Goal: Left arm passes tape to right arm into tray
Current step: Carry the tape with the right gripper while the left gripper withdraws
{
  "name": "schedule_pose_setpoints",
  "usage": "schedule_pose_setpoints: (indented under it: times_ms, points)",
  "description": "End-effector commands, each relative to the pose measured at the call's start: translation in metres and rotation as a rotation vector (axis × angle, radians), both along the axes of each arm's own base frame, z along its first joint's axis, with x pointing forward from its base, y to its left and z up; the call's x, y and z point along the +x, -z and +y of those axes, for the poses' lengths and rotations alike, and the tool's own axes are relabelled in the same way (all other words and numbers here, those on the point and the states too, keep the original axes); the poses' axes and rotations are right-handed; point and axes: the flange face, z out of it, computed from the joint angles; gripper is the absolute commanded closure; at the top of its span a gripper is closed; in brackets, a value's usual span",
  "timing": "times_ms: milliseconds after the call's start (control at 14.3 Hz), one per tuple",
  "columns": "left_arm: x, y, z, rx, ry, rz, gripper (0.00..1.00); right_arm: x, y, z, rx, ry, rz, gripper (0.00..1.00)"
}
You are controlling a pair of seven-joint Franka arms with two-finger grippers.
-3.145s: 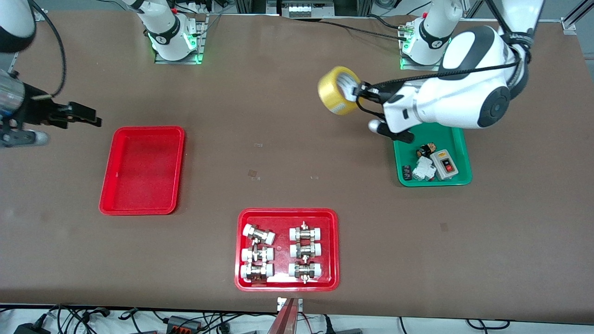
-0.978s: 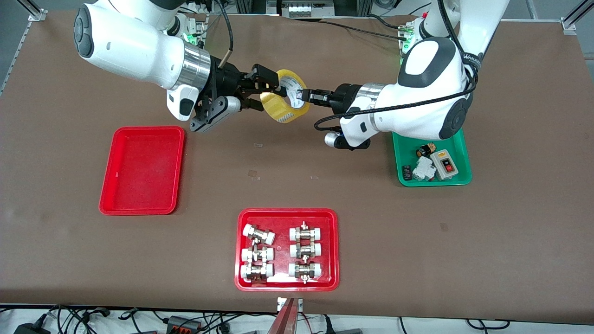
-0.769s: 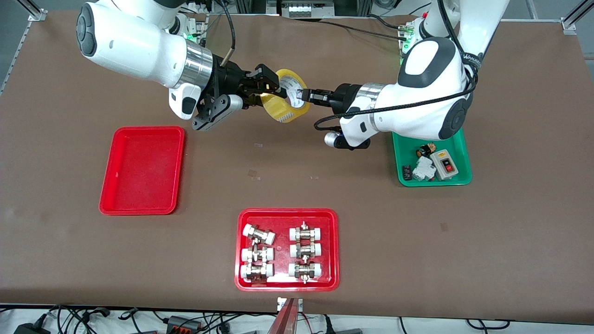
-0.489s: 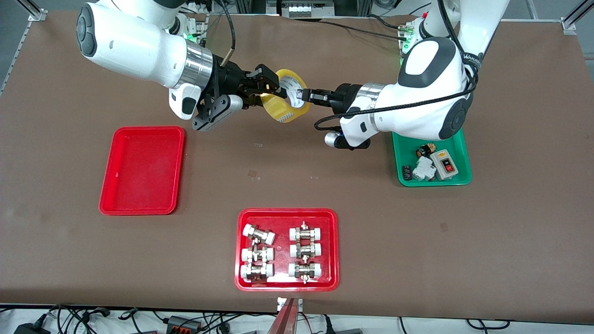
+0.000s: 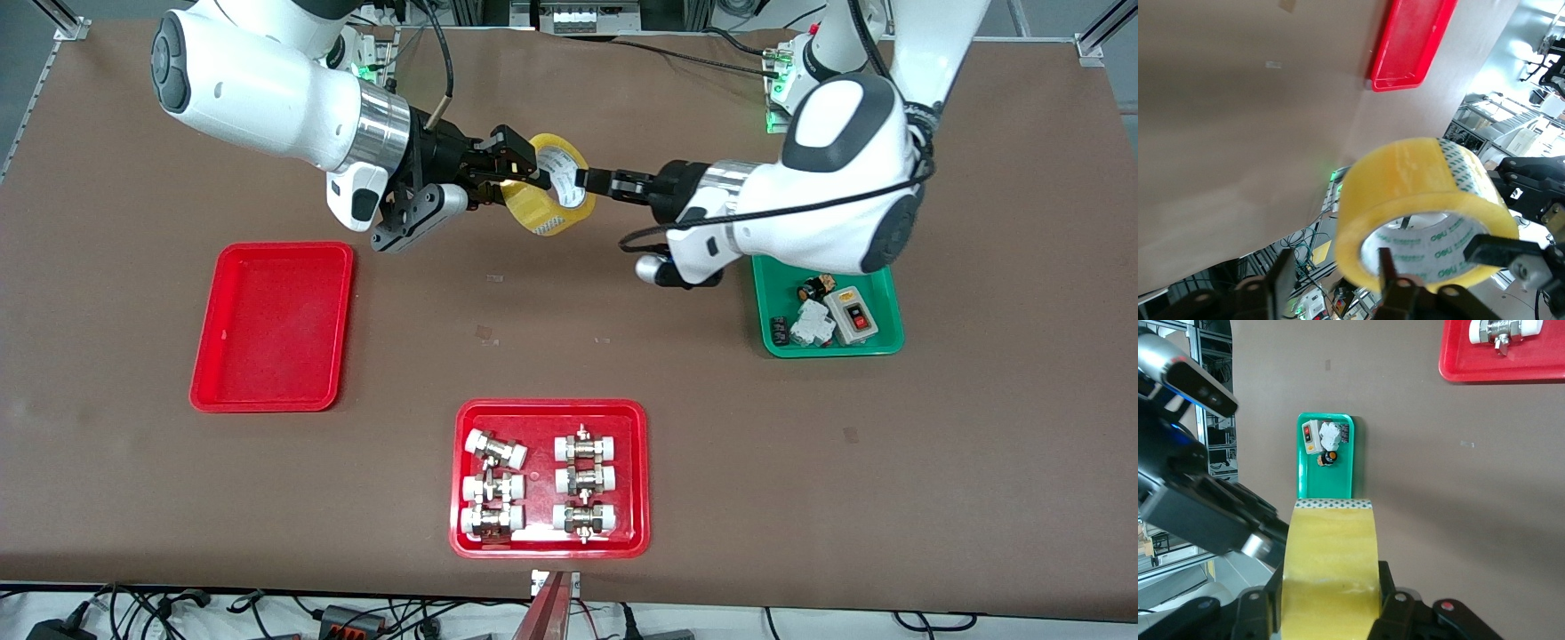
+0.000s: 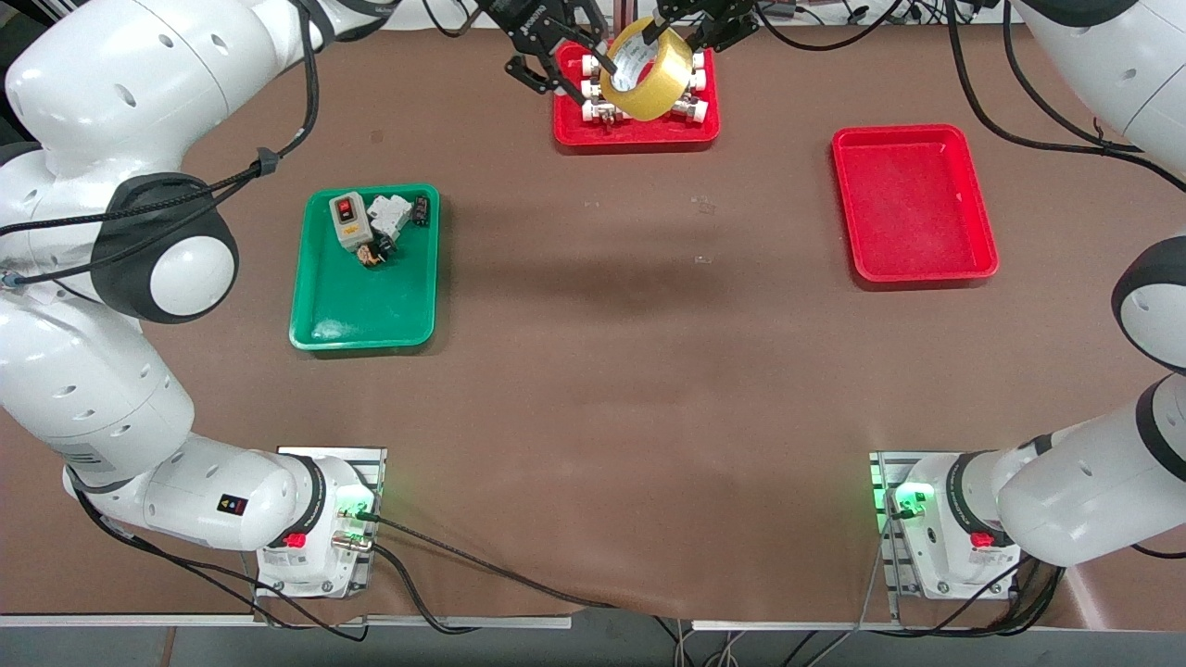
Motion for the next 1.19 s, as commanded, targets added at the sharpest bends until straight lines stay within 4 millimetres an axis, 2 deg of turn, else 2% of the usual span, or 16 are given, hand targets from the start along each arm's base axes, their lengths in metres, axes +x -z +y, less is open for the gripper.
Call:
schedule_pose_setpoints:
  times_ms: [0, 140, 280, 349, 489, 559, 629, 699, 769, 978, 1118]
  points:
    - [0.003, -0.011, 0.032, 0.138, 0.019, -0.08, 0.0, 0.005, 0.002, -0.002, 0.002, -0.003, 0.001, 0.59]
    - [0.006, -0.003, 0.055, 0.265, 0.046, -0.113, 0.0, 0.015, 0.015, -0.018, -0.016, 0.026, 0.022, 0.58]
    - [0.014, 0.007, 0.095, 0.378, 0.092, -0.143, 0.0, 0.042, 0.04, -0.064, -0.034, 0.083, 0.052, 0.58]
    - [0.016, 0.01, 0.113, 0.395, 0.175, -0.198, 0.0, 0.058, 0.052, -0.091, -0.041, 0.106, 0.073, 0.58]
    - [0.026, 0.014, 0.161, 0.43, 0.306, -0.296, 0.0, 0.089, 0.084, -0.166, -0.064, 0.186, 0.142, 0.58]
    - [0.031, 0.012, 0.187, 0.461, 0.321, -0.322, 0.0, 0.103, 0.108, -0.212, -0.093, 0.229, 0.193, 0.58]
    - [0.035, 0.013, 0.211, 0.481, 0.327, -0.333, 0.0, 0.112, 0.13, -0.251, -0.117, 0.27, 0.233, 0.58]
    - [0.035, 0.006, 0.224, 0.499, 0.34, -0.357, 0.0, 0.118, 0.146, -0.288, -0.127, 0.308, 0.263, 0.58]
    - [0.034, -0.002, 0.236, 0.529, 0.359, -0.382, 0.0, 0.12, 0.166, -0.32, -0.135, 0.321, 0.297, 0.58]
    - [0.022, -0.03, 0.251, 0.601, 0.424, -0.463, 0.0, 0.113, 0.232, -0.421, -0.07, 0.285, 0.353, 0.58]
    - [0.002, -0.06, 0.248, 0.644, 0.431, -0.523, 0.0, 0.104, 0.281, -0.469, -0.014, 0.233, 0.336, 0.58]
